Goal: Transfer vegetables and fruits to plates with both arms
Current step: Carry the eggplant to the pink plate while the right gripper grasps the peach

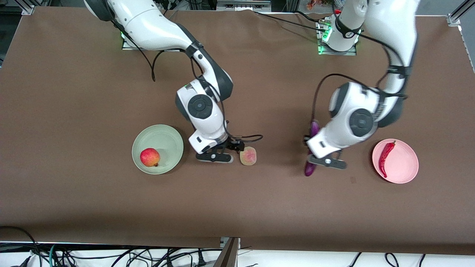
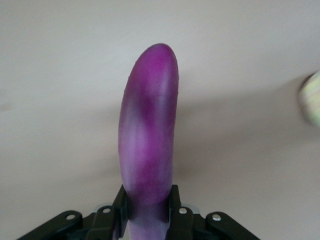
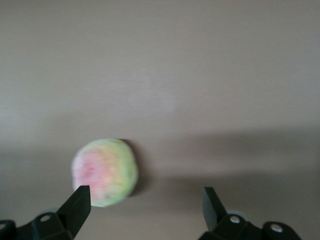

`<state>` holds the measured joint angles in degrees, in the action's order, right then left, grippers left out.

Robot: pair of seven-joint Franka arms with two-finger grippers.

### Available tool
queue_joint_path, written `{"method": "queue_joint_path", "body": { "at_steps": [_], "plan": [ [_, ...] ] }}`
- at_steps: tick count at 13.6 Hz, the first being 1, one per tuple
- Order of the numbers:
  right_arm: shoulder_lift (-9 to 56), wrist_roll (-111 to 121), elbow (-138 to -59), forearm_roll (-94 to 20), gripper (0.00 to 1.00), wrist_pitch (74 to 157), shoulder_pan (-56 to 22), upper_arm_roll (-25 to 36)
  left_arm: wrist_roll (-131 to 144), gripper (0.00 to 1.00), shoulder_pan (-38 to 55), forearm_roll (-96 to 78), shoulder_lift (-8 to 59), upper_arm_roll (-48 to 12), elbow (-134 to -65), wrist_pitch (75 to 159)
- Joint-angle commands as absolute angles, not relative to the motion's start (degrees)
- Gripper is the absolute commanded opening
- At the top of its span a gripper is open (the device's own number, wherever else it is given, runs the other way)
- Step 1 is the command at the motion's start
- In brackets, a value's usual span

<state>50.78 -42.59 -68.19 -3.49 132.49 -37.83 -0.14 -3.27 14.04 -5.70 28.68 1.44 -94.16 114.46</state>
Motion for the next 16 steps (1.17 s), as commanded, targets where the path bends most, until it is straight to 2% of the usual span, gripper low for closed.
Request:
{"method": "queue_joint_path", "body": {
  "at_steps": [1,4,12,13,14,16],
  "plan": [
    [55.1,-43.9,-63.6,-3.4,0.99,136.7,-40.2,0.4,-14.4,0.00,5.1,-4.7,28.0,0.4,-95.1,111.0],
    [57.7,-43.8,-63.3,-2.4,0.99,142.6,-41.9,0.5,-21.5,0.00,-0.6,-0.7,28.7,0.5,-92.8,111.2],
    [61.1,-45.3,-63.4,5.8,0.98,143.7,-43.7,1.3,-29.6,0.00,-7.1,7.0,35.2,0.6,-88.6,112.0],
    [61.1,-45.6,-63.4,5.8,0.93,143.7,-43.9,1.7,-32.8,0.00,-7.3,6.9,35.9,0.9,-87.9,112.1],
    [61.0,-45.5,-63.4,5.8,0.81,143.6,-43.9,1.7,-35.1,0.00,-8.2,7.0,37.1,1.3,-86.3,112.1],
    [60.5,-44.7,-63.4,5.7,0.44,143.1,-43.5,1.7,-38.9,0.00,-9.7,6.9,38.9,1.3,-85.0,112.1]
  ]
}}
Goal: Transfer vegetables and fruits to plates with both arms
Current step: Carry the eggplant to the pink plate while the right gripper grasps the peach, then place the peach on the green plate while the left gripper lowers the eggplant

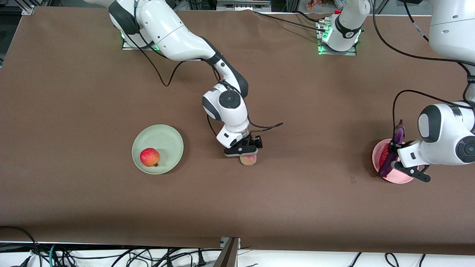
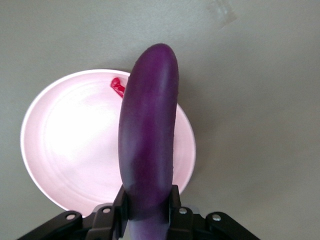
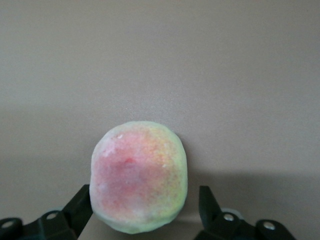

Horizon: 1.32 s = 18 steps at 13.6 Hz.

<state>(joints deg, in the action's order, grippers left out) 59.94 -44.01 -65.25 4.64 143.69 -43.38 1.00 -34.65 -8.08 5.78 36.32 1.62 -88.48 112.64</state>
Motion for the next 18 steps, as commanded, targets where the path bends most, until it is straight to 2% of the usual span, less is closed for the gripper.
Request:
{"method": "queue_joint_path", "body": {
  "at_steps": [1,2,5,6,7,11,13,16,18],
  "plan": [
    [59.7,-44.4,-63.5,5.6,0.31,142.7,-43.1,1.7,-39.5,0.01,-9.9,6.9,39.5,1.3,-84.9,112.4],
    [58.8,-43.7,-63.5,5.5,0.18,140.6,-42.5,1.7,-39.5,0.03,-10.2,7.1,39.5,1.3,-85.0,113.7],
    [52.9,-35.4,-66.9,4.7,0.15,132.0,-38.2,1.7,-40.8,0.08,-12.6,8.1,40.4,1.3,-85.0,117.4],
    [50.4,-32.1,-69.3,4.4,0.15,129.5,-36.1,1.7,-40.6,0.44,-12.8,8.0,40.8,1.3,-85.0,118.6],
    [47.5,-28.4,-72.6,4.3,0.15,127.5,-34.1,1.6,-40.4,0.99,-12.7,7.5,41.3,1.3,-85.0,118.7],
    [36.0,-13.3,-90.0,2.1,0.16,127.1,-25.0,1.6,-40.2,1.00,-12.6,7.3,40.0,0.6,-83.2,116.6],
    [31.2,-9.8,-97.5,-1.3,0.16,127.9,-22.7,1.7,-39.6,1.00,-10.3,7.3,37.0,0.5,-83.0,113.4],
    [27.3,-10.1,-104.8,-1.5,0.16,128.6,-22.1,1.7,-33.2,1.00,-6.0,7.0,30.9,-0.3,-83.0,104.9],
    [25.6,-10.2,-109.8,-1.5,0.20,132.7,-22.1,1.7,-23.7,1.00,-3.3,6.9,27.4,-2.6,-83.0,102.1]
  ]
}}
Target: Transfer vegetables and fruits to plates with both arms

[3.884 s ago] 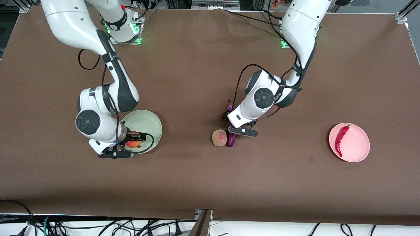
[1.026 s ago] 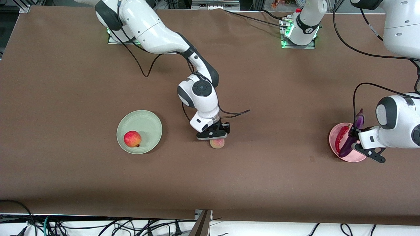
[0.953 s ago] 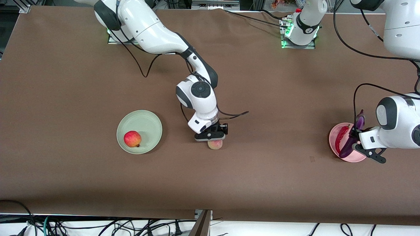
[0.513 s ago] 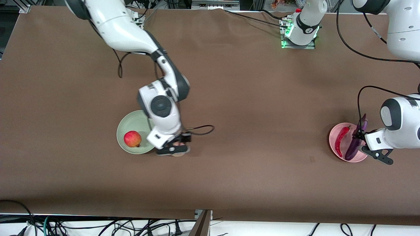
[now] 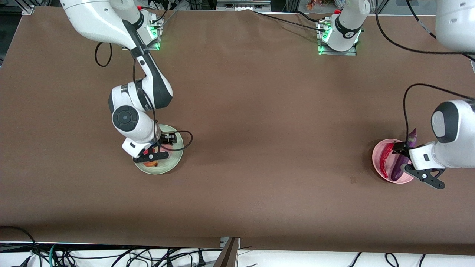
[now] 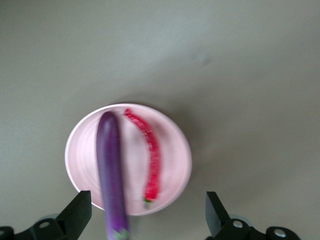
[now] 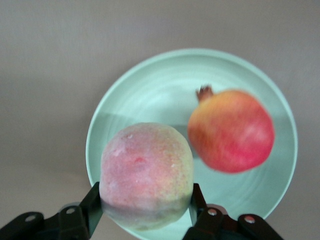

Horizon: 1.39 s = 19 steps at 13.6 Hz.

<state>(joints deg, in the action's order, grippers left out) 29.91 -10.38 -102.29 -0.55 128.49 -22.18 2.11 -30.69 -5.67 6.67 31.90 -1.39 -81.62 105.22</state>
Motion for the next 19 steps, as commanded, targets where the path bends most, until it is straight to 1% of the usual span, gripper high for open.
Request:
{"method": "queue_joint_path", "body": {
  "at_steps": [1,2,4,6,8,9,10,13,14,16,18,19],
  "plan": [
    [25.8,-10.2,-110.6,-1.5,0.35,134.5,-22.1,1.7,-20.2,1.00,-1.9,6.9,25.9,-3.2,-82.9,100.0],
    [26.3,-10.0,-110.7,-1.5,0.50,135.6,-22.1,1.7,-17.4,1.00,-0.6,6.9,24.2,-3.6,-82.1,97.8],
    [26.9,-10.0,-110.0,-1.5,0.98,136.5,-21.2,1.7,-13.8,1.00,1.1,6.9,21.5,-4.3,-80.1,93.7],
    [25.8,-9.8,-107.3,-1.5,1.00,134.3,-21.1,1.6,-10.9,1.00,3.0,6.7,17.5,-4.0,-79.9,92.7],
    [25.3,-9.9,-100.6,-1.5,1.00,125.5,-21.1,1.7,-10.7,1.00,2.6,-0.9,14.3,-2.7,-80.9,92.6],
    [25.3,-10.2,-97.1,-1.5,1.00,120.7,-21.0,1.7,-10.6,1.00,3.2,-3.0,12.4,-0.5,-81.9,92.8],
    [24.9,-10.4,-94.2,-1.4,1.00,116.6,-21.0,1.8,-10.4,1.00,3.3,-3.4,10.0,1.6,-83.3,93.0],
    [22.2,-10.3,-87.7,-1.3,1.00,107.7,-21.0,2.5,-9.2,1.00,3.6,-3.3,5.3,3.0,-89.6,93.6],
    [21.5,-10.2,-86.1,-1.4,1.00,104.7,-21.0,3.4,-7.1,1.00,5.3,-3.3,2.9,3.3,-93.1,94.6],
    [18.4,-11.2,-84.8,-1.7,1.00,98.3,-21.0,3.5,-4.1,1.00,6.6,-6.0,-1.6,8.4,-100.1,99.5],
    [14.5,-10.5,-85.2,-1.7,1.00,94.8,-21.0,4.1,-4.1,1.00,6.7,-6.2,-3.8,8.5,-100.1,101.4],
    [12.6,-10.2,-85.2,-1.8,1.00,92.7,-21.0,4.7,-4.0,1.00,6.7,-4.7,-3.7,7.2,-99.4,101.2]
  ]
}}
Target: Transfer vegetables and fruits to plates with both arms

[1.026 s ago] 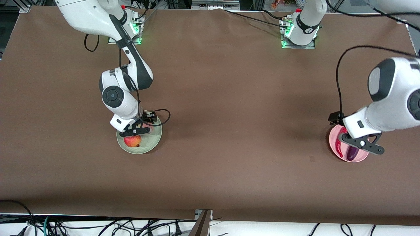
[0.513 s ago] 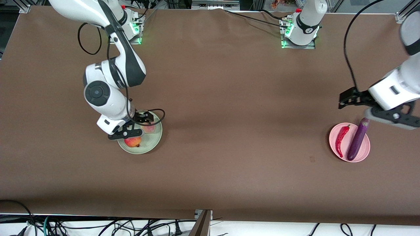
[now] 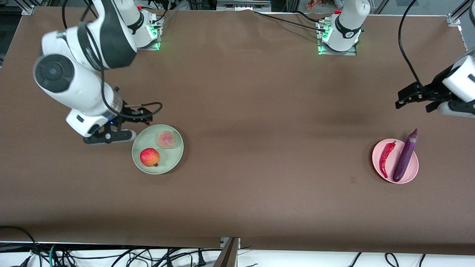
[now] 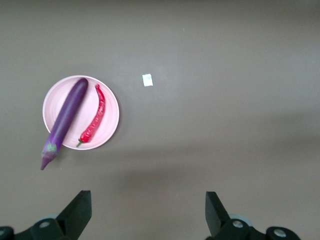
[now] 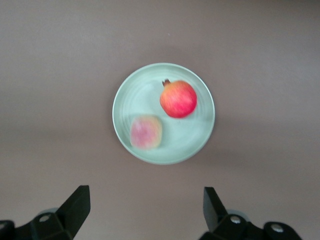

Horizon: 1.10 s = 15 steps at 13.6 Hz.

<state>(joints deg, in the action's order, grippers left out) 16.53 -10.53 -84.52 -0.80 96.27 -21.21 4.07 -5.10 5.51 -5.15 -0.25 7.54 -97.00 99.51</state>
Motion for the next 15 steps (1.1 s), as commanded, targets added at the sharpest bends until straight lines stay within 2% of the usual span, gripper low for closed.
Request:
{"method": "queue_joint_path", "body": {
  "at_steps": [1,3,5,9,15],
  "plan": [
    [10.3,-10.1,-85.5,-1.8,1.00,91.0,-21.0,4.8,-3.7,1.00,6.6,-1.4,-3.0,5.6,-97.4,99.6],
    [5.7,-10.2,-88.4,-3.5,1.00,91.0,-21.0,6.9,-3.3,1.00,6.5,-0.5,-0.8,5.5,-92.6,92.6],
    [2.1,-9.8,-91.9,-4.7,1.00,91.0,-18.8,7.6,-3.5,1.00,6.5,-0.4,-1.0,5.4,-91.8,88.1],
    [-0.4,-3.1,-92.1,-4.7,1.00,87.3,-12.7,7.0,-3.5,1.00,6.5,-0.4,-0.8,5.4,-91.5,88.9],
    [-0.4,-3.1,-91.6,-3.8,1.00,86.5,-12.9,7.1,-4.3,1.00,6.8,-0.5,-0.7,4.9,-91.5,90.0]
  ]
}}
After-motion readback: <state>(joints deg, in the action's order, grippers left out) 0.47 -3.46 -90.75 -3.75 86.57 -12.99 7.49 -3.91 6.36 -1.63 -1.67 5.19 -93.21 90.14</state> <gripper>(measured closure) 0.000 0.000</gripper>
